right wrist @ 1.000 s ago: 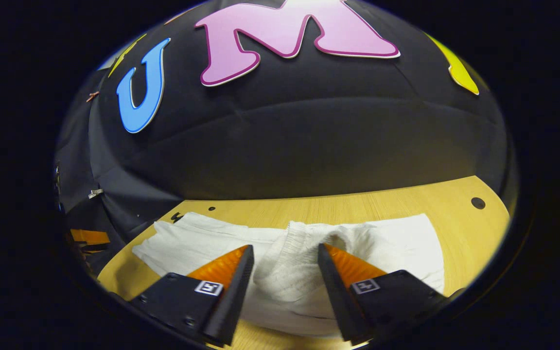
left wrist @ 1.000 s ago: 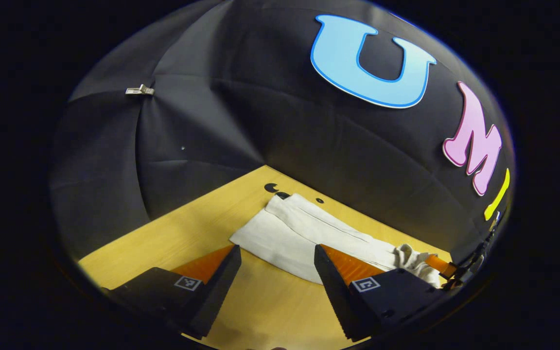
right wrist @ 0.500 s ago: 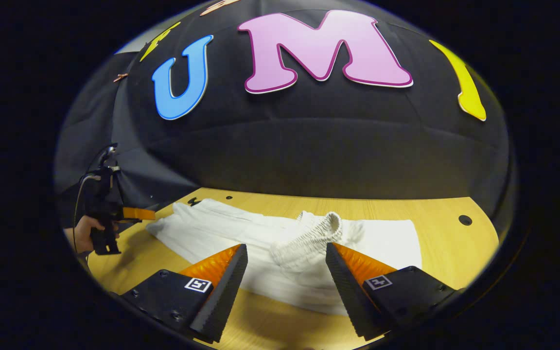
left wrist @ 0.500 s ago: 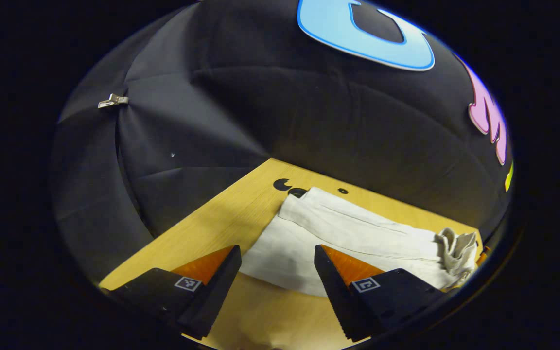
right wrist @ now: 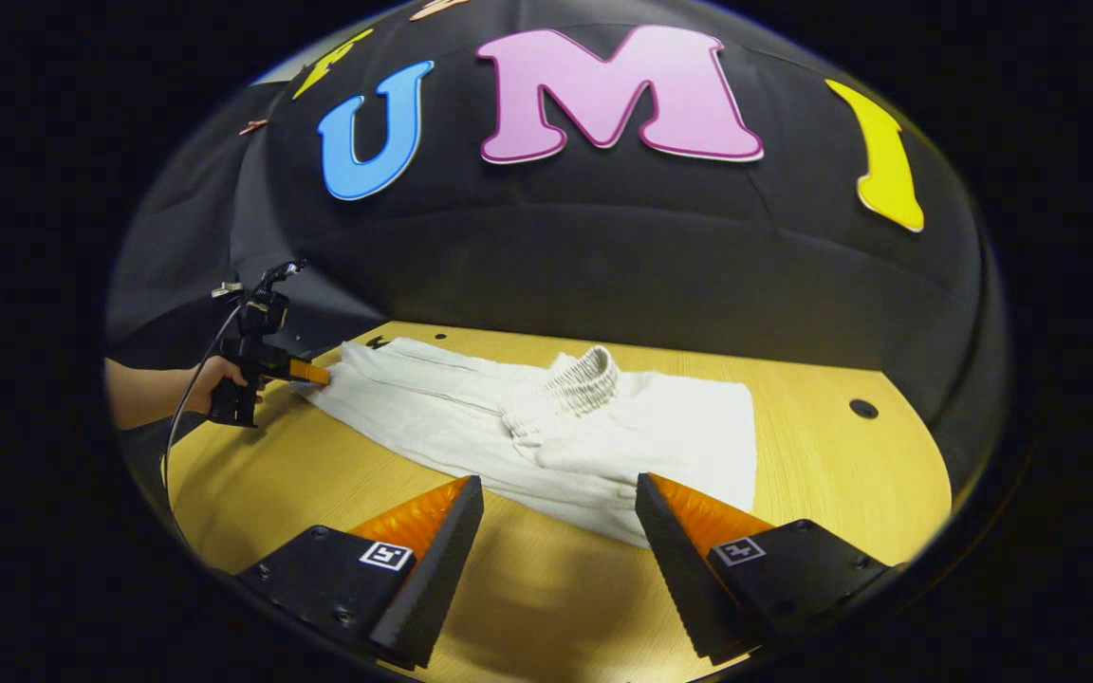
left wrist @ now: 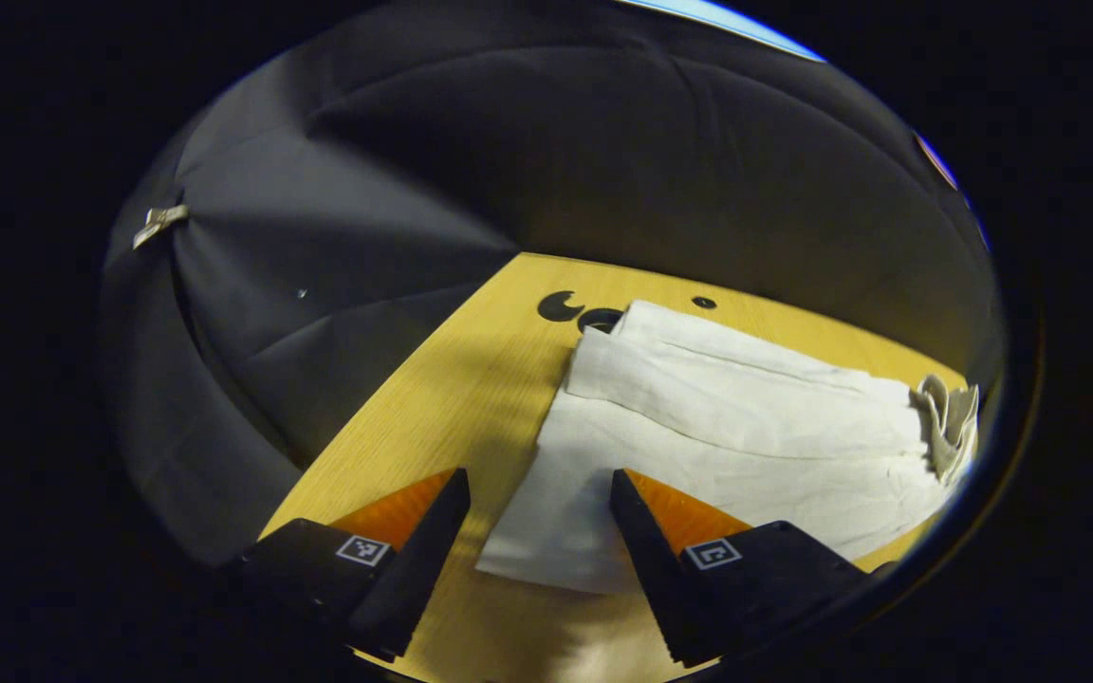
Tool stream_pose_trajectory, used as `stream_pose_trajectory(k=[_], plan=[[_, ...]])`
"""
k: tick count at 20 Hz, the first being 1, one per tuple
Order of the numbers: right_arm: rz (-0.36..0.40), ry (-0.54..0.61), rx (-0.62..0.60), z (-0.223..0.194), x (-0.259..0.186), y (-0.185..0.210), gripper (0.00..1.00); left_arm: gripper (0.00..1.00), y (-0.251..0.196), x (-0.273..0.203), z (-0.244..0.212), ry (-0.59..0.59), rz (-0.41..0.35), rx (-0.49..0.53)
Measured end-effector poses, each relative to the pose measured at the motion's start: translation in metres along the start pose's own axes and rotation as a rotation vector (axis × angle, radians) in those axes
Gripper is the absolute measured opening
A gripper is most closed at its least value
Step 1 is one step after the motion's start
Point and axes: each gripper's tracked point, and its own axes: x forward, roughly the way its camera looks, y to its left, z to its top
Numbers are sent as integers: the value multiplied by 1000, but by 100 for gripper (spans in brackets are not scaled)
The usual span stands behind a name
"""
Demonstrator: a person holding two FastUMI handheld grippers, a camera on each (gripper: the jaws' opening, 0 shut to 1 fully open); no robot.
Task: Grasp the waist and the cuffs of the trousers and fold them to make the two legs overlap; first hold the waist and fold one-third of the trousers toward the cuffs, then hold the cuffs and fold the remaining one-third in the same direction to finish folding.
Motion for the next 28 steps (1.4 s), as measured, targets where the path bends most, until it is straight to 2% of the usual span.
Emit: stream_pose_trajectory(k=[2,3,6,9,13,16,18,21,28], plan=[[0,13,50,-8,1,-1,98,93,-12,-1,-1,22,-34,31],[-6,14,68,-11,0,-2,98,88,-18,-2,-1,34,-46,39],[-24,10,94,-18,-5,-11,98,84,-43,-1,-4,51,-106,77],[-25,15,95,-19,-4,-16,98,28,-52,1,-4,40,-80,94],[-29,-8,78,-11,-11,-24,98,7,-62,-3,-6,33,-66,126],[-49,-13,47,-6,-19,-35,98,6,-69,-7,-7,31,-51,167],[-61,-11,29,-5,-25,-49,98,6,-84,-14,-2,16,-77,143],[-92,-13,10,-2,-35,-69,98,6,-97,-33,20,-39,-81,170],[-155,5,69,-4,-60,-104,98,6,-148,-92,71,-121,-129,160]])
